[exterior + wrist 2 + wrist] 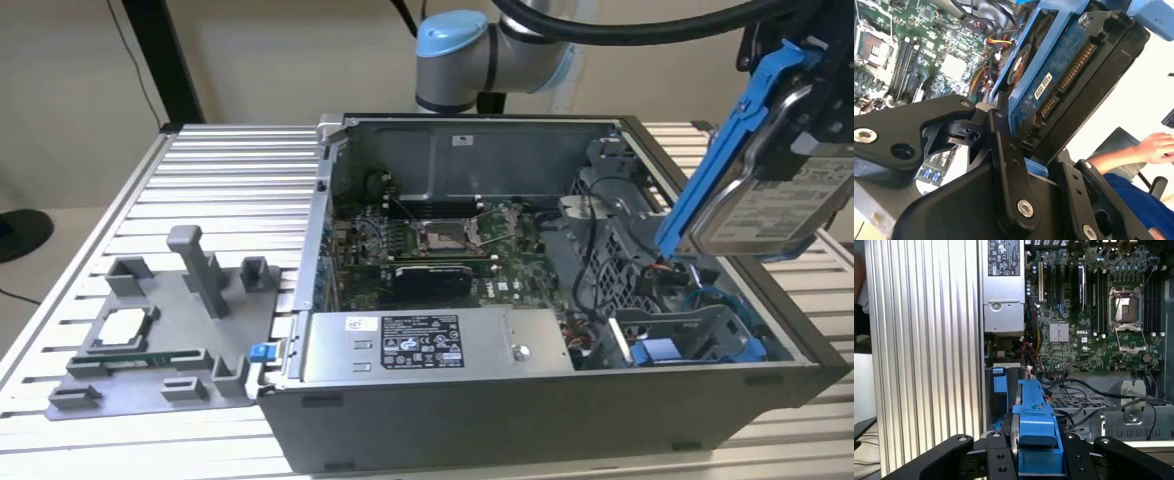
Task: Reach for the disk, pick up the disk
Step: 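Pick up the disk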
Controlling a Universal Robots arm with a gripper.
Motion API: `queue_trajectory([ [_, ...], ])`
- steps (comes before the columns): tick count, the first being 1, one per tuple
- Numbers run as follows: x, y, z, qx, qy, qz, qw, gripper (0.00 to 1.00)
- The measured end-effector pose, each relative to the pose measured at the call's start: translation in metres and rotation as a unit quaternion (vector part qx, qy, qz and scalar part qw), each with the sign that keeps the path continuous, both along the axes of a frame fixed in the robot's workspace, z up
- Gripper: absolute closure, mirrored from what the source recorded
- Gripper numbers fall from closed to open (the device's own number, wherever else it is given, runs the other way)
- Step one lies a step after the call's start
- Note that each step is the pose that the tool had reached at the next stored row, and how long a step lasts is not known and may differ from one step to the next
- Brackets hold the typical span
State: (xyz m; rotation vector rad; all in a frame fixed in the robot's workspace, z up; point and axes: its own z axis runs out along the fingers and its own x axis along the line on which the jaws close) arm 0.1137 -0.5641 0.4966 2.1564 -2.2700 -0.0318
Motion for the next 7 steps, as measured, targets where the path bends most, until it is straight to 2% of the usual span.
queue_trajectory([
  [7,0.0000,-0.0008,0.0000,0.0000,0.0000,0.000,1.0000,1.00],
])
